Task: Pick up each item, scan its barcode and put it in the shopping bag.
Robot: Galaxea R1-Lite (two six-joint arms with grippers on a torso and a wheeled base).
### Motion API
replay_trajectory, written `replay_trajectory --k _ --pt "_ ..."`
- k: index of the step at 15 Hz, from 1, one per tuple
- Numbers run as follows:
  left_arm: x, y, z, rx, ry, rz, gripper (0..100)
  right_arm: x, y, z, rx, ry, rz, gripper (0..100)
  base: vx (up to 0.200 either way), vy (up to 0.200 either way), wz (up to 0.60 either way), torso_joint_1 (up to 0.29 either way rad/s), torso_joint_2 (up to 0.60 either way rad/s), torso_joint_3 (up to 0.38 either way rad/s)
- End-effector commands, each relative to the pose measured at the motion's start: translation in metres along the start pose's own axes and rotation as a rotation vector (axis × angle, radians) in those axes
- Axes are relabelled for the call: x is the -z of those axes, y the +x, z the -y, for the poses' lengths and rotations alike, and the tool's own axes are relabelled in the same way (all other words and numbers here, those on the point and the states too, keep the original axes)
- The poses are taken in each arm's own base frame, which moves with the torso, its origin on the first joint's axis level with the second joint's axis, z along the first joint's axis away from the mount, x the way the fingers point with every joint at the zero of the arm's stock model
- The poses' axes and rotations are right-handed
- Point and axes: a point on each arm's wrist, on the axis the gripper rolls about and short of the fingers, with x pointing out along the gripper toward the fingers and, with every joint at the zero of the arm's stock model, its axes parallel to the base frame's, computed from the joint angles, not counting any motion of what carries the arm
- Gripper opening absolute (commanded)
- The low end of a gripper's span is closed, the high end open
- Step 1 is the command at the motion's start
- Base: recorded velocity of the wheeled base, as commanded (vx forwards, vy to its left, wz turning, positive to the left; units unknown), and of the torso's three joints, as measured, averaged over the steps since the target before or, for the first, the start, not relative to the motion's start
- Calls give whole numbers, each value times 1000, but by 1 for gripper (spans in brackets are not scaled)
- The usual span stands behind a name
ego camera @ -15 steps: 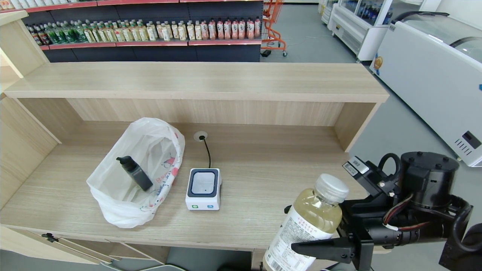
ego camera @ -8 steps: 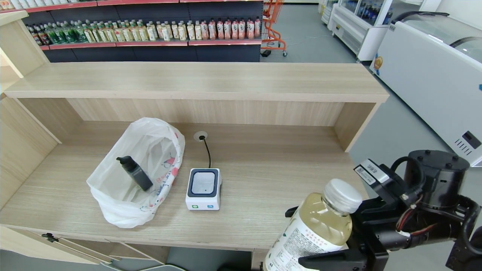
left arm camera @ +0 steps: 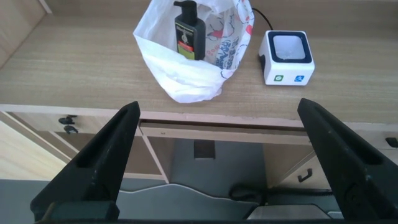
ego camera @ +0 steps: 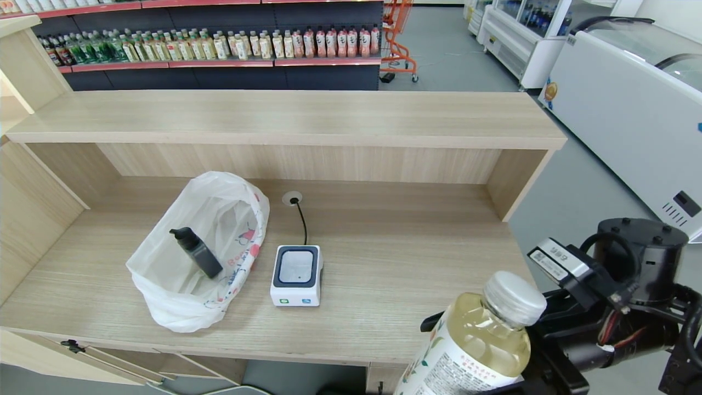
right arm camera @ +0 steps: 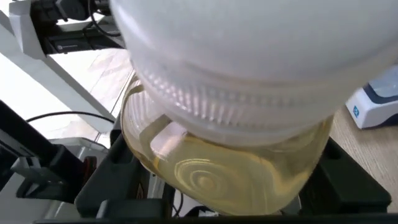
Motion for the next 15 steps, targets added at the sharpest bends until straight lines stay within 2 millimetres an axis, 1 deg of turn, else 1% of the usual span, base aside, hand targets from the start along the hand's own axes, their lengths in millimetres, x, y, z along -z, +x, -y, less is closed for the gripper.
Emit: replay_trajectory --k 1,5,8,12,15 --pt "0 0 0 0 0 0 100 -2 -4 0 -14 -7 8 0 0 0 0 0 0 0" --pt "0 0 0 0 0 0 100 4 -11 -3 -64 55 0 0 0 0 0 0 0 0" --pt "0 0 0 0 0 0 100 11 -15 4 -66 82 -1 0 0 0 0 0 0 0" --pt "0 0 0 0 0 0 100 19 -16 4 -118 133 -2 0 0 0 0 0 0 0" --pt "0 0 0 0 0 0 100 21 -17 3 -130 156 -3 0 0 0 0 0 0 0"
